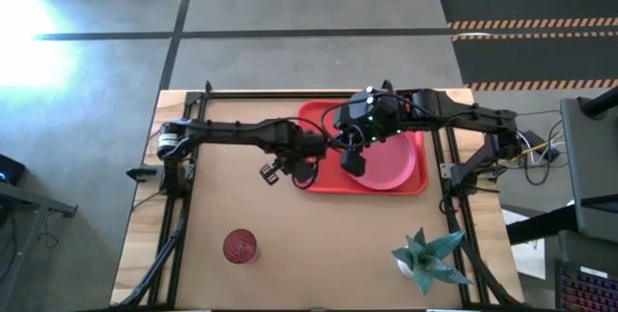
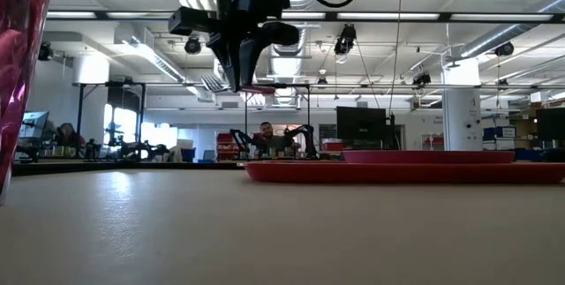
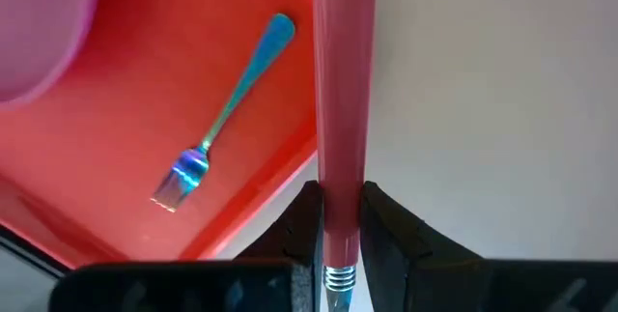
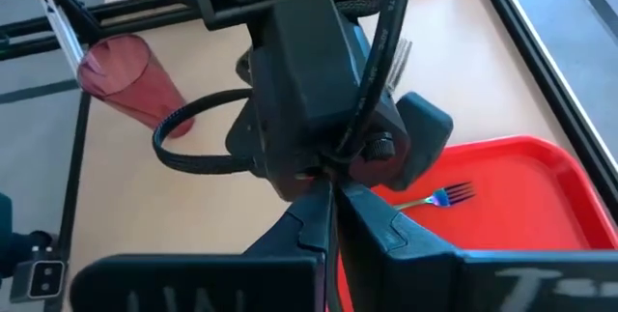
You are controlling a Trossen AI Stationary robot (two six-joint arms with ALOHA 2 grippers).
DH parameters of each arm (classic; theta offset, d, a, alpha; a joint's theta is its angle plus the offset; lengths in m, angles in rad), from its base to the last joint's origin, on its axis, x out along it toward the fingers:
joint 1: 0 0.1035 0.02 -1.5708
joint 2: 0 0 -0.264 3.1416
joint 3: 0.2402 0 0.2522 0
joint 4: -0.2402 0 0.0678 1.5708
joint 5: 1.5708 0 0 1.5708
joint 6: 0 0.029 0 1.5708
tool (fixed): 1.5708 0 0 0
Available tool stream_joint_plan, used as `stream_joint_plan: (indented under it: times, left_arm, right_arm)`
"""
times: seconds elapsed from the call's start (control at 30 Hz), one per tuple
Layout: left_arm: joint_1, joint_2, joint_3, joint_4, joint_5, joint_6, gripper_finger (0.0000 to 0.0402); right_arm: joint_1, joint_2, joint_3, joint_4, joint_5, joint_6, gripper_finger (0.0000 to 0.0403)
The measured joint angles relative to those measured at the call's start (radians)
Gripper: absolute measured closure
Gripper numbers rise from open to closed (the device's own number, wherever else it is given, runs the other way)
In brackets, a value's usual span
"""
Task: Pick and place plate/cup/fork/spoon on tray
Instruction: Put the pink fork on the red tray to the right of the pink plate
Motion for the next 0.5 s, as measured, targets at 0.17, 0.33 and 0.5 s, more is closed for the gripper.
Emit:
stream_joint_plan:
  times: [0.17,0.33,0.5]
  left_arm:
    - [0.006,-0.004,-0.026,-0.022,0.073,-0.044,0.0376]
    - [-0.009,-0.007,-0.116,-0.057,0.165,-0.093,0.0376]
    - [-0.036,-0.038,-0.272,-0.038,0.186,-0.097,0.0376]
  right_arm:
    - [-0.006,-0.002,0.011,0.003,0.009,-0.004,0.0394]
    - [-0.007,-0.010,0.042,0.003,0.014,-0.026,0.0394]
    - [-0.013,-0.011,0.084,0.002,0.017,-0.057,0.0394]
